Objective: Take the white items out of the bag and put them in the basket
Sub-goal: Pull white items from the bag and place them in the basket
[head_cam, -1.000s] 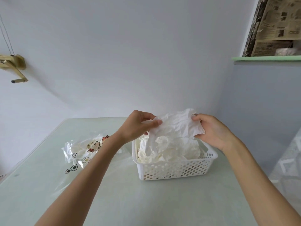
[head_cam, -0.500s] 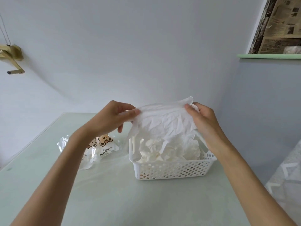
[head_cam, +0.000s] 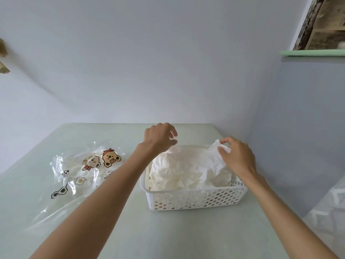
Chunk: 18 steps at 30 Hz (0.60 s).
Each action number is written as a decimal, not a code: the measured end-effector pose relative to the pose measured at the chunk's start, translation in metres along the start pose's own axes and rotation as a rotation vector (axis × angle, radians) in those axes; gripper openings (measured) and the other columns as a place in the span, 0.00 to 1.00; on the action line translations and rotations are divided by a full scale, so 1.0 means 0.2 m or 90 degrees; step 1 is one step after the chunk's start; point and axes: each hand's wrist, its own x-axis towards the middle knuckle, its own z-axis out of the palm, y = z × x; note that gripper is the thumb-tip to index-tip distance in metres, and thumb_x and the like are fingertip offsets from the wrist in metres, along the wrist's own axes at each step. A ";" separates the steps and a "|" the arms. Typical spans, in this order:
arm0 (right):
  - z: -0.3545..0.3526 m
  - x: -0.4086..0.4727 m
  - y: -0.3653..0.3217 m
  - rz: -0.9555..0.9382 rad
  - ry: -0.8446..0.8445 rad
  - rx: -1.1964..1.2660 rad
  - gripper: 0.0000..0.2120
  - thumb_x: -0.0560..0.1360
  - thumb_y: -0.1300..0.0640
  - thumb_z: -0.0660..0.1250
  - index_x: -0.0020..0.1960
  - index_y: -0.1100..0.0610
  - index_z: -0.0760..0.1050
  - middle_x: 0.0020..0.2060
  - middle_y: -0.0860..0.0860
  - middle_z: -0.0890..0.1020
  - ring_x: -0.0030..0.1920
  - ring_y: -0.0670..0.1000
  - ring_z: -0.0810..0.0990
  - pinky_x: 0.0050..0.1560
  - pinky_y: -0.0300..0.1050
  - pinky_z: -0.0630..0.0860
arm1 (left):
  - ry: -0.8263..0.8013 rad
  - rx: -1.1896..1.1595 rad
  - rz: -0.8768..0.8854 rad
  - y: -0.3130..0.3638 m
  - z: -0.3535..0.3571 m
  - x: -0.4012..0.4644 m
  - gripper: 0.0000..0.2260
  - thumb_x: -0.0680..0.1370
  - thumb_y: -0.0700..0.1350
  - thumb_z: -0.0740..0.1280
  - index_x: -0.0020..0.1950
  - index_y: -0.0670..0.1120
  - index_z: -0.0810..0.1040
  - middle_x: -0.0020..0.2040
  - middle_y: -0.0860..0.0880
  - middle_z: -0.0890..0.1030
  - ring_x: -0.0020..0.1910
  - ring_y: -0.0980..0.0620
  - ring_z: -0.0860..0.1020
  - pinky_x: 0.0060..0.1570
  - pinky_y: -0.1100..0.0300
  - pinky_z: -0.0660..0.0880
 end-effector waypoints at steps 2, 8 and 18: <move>0.02 0.01 0.00 -0.037 -0.004 -0.043 0.13 0.78 0.51 0.65 0.62 0.52 0.74 0.51 0.55 0.83 0.52 0.58 0.80 0.48 0.46 0.73 | 0.080 -0.018 0.018 0.01 -0.01 -0.04 0.07 0.77 0.52 0.67 0.55 0.54 0.79 0.54 0.57 0.80 0.54 0.54 0.78 0.44 0.61 0.67; 0.04 0.01 0.03 -0.078 -0.012 -0.122 0.15 0.79 0.51 0.63 0.65 0.52 0.71 0.51 0.55 0.83 0.51 0.58 0.81 0.45 0.46 0.72 | -0.137 0.080 0.181 -0.01 -0.05 -0.20 0.08 0.76 0.52 0.66 0.54 0.55 0.77 0.52 0.59 0.78 0.53 0.56 0.74 0.43 0.60 0.68; 0.05 0.02 0.03 -0.107 -0.044 -0.149 0.13 0.77 0.53 0.66 0.61 0.53 0.75 0.56 0.52 0.80 0.51 0.54 0.80 0.42 0.41 0.67 | -0.137 0.013 0.136 -0.19 -0.22 -0.31 0.20 0.72 0.38 0.70 0.57 0.59 0.78 0.58 0.57 0.76 0.56 0.57 0.73 0.55 0.54 0.73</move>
